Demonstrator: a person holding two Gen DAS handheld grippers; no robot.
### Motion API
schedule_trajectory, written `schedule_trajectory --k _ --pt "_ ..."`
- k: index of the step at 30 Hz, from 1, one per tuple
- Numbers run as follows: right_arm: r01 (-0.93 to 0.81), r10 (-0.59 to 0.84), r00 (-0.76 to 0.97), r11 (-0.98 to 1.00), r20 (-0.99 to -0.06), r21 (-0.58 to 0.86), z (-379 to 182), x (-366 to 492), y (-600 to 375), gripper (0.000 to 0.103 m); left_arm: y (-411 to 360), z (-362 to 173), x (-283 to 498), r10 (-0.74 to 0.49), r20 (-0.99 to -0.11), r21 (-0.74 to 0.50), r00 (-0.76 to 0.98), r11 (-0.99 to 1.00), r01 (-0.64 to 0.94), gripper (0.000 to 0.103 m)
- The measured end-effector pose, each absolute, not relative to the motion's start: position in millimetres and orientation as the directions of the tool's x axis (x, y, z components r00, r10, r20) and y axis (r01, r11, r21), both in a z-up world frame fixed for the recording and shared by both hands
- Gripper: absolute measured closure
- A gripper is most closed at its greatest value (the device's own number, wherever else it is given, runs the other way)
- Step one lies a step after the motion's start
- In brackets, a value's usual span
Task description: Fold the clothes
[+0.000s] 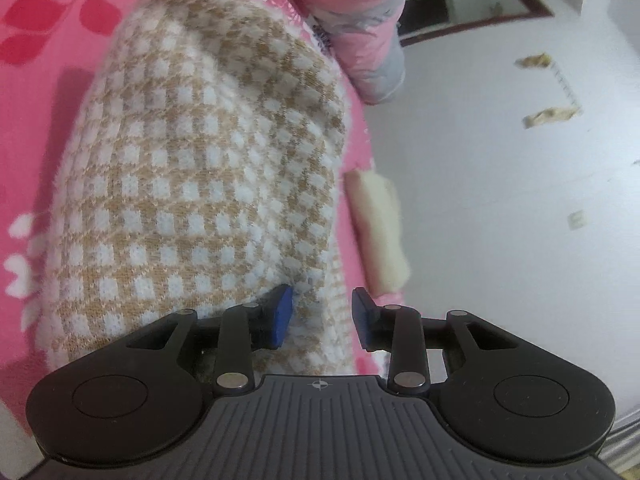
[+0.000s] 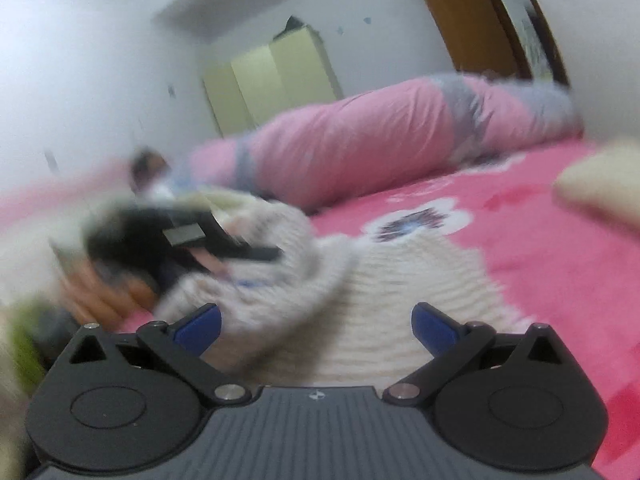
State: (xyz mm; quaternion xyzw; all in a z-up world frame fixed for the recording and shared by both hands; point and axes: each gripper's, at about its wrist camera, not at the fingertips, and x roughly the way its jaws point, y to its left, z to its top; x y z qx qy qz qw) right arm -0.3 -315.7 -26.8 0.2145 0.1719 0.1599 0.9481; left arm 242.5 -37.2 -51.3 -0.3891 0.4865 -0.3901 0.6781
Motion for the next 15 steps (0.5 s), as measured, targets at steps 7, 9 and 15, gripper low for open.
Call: schedule_trajectory --k 7,9,15 --pt "-0.273 0.556 0.813 0.629 -0.176 0.728 -35.1 11.9 -316.2 0.002 -26.5 -66.5 240.2 -0.94 -0.265 -0.94 0.217 0.301 0.158 0.07" --pt "-0.289 0.572 0.798 0.639 -0.189 0.712 -32.1 18.1 -305.4 0.004 -23.3 -67.4 240.1 -0.944 -0.253 -0.942 0.211 0.29 0.169 0.07" --pt "-0.243 0.501 0.782 0.793 -0.371 0.559 -26.6 50.4 -261.6 0.033 -11.5 -74.7 239.8 -0.951 -0.213 -0.954 0.224 0.252 0.161 0.07"
